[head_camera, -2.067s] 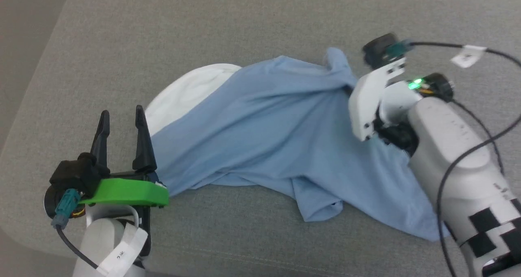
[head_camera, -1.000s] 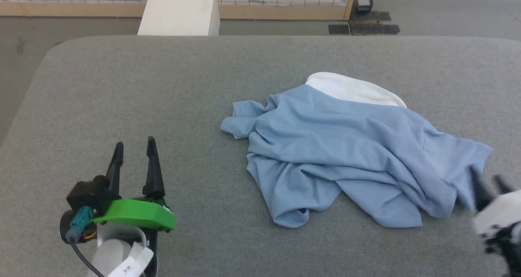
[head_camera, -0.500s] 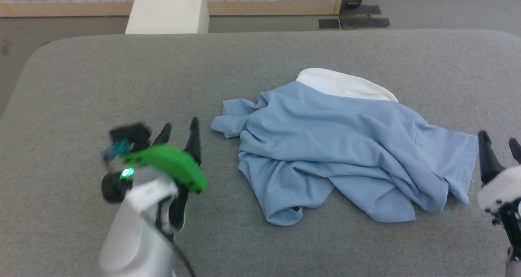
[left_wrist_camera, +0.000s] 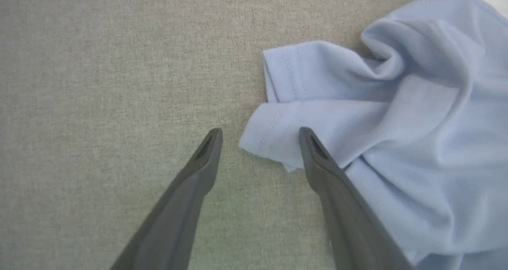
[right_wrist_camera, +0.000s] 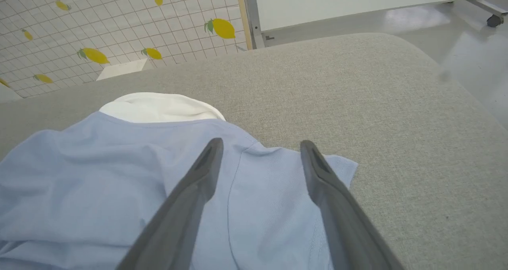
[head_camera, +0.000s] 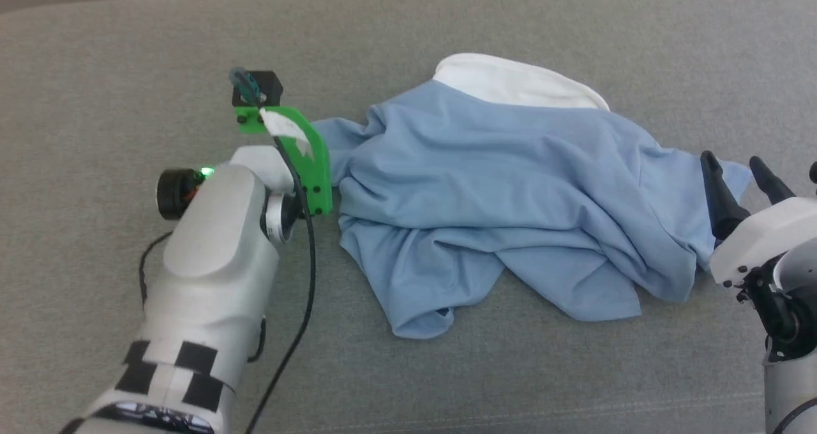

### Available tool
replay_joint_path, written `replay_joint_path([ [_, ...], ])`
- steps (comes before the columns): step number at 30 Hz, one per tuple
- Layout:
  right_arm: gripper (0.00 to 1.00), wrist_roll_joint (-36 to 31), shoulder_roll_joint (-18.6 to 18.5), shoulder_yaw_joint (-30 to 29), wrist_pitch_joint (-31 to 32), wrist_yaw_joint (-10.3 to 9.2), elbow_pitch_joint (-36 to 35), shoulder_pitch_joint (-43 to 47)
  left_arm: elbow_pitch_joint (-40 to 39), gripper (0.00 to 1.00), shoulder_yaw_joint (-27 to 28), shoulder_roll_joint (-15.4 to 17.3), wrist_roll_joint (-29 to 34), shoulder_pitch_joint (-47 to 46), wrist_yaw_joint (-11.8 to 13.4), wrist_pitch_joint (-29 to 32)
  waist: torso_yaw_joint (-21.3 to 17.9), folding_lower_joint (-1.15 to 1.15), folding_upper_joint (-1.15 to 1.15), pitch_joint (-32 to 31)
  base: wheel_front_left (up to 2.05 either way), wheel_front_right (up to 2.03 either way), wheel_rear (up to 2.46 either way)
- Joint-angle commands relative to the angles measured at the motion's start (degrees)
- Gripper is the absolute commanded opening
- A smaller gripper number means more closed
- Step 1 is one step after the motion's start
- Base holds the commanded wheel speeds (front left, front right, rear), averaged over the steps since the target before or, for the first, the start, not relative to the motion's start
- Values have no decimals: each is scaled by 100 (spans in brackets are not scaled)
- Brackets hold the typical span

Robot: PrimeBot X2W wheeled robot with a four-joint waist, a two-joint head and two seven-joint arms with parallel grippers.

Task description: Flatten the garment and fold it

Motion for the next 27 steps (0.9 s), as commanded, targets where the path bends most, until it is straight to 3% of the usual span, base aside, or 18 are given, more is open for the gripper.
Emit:
replay_joint_path([
  [1, 100, 55, -20, 31, -48, -8, 52, -85, 115, 100, -54, 53, 117, -167, 39, 74, -166, 0, 0, 225, 0, 0, 0],
  [9, 100, 79, -70, 21, -179, -8, 224, -118, 818, 100, -355, -9, 144, -430, -207, 666, -134, 0, 0, 366, 0, 0, 0],
  [10, 100, 64, -80, 3, -191, -8, 244, -120, 858, 20, -347, -40, 74, -422, -257, 703, -108, 0, 0, 363, 0, 0, 0],
  [11, 100, 55, -81, -7, -201, -8, 261, -124, 886, 0, -357, -61, 35, -410, -301, 727, -88, 0, 0, 359, 0, 0, 0],
  [16, 100, 3, -69, -72, -252, -8, 370, -111, 793, 0, -199, -153, -301, -410, -415, 361, 129, 0, 0, 221, 0, 0, 0],
  [20, 100, -32, -69, -97, -260, -8, 447, -70, 544, 0, 144, -150, -598, -590, -363, -196, 333, 0, 0, 35, 0, 0, 0],
  [27, 100, -64, -37, -102, -255, -8, 591, 62, -33, 0, 853, 203, -1086, -379, -291, -900, 624, 0, 0, -391, 0, 0, 0],
])
